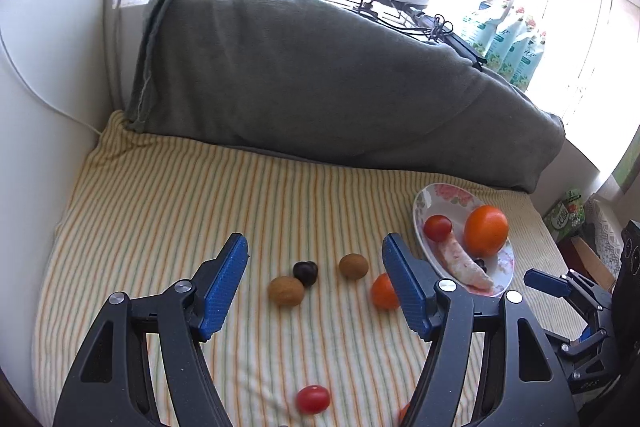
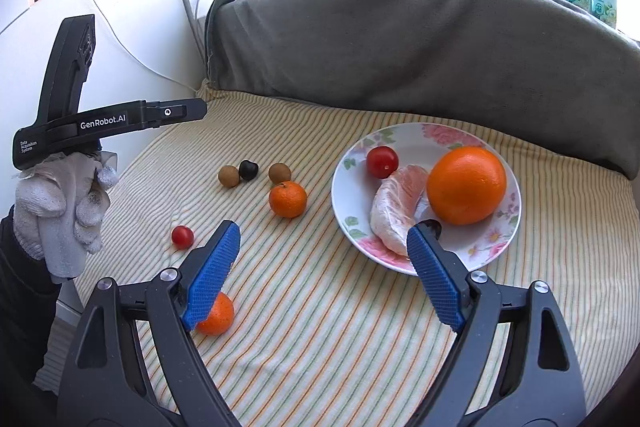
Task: Organize fruits
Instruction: 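Grasp a small mandarin with the right gripper while the left gripper grasps a brown kiwi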
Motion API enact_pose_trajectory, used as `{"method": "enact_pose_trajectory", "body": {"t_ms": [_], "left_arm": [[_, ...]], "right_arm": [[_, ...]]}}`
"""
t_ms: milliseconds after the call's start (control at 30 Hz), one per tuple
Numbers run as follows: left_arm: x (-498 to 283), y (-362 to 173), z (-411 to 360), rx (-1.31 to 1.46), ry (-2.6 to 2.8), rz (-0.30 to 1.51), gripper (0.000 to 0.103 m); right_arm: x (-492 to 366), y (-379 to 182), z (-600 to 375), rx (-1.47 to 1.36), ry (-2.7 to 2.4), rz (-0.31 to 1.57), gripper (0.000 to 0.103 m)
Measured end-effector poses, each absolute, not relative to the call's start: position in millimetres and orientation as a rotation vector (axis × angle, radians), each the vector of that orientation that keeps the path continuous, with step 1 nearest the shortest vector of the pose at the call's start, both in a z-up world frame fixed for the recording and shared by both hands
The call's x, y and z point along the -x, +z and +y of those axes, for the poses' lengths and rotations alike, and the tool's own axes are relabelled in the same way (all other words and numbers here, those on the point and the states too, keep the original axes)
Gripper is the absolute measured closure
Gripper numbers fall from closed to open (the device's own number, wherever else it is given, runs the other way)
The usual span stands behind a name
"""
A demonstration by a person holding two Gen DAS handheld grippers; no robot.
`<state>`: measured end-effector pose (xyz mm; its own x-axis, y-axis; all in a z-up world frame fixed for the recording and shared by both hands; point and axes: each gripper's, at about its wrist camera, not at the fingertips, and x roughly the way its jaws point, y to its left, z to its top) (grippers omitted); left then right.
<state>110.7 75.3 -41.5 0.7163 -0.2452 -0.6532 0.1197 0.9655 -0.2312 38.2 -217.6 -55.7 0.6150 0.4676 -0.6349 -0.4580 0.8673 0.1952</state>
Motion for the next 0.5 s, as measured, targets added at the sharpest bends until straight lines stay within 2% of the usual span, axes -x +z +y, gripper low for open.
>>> {"method": "enact_pose_trajectory", "body": {"t_ms": [267, 500], "left_arm": [[-107, -64, 88, 0.192, -0.192, 0.789, 0.036], [-111, -80, 84, 0.194, -0.217, 0.824, 0.045]], "right_arm": [[-46, -65, -196, -0.030, 0.582, 0.770, 0.016], [-60, -77, -177, -0.054, 0.607, 0.825, 0.029]]}}
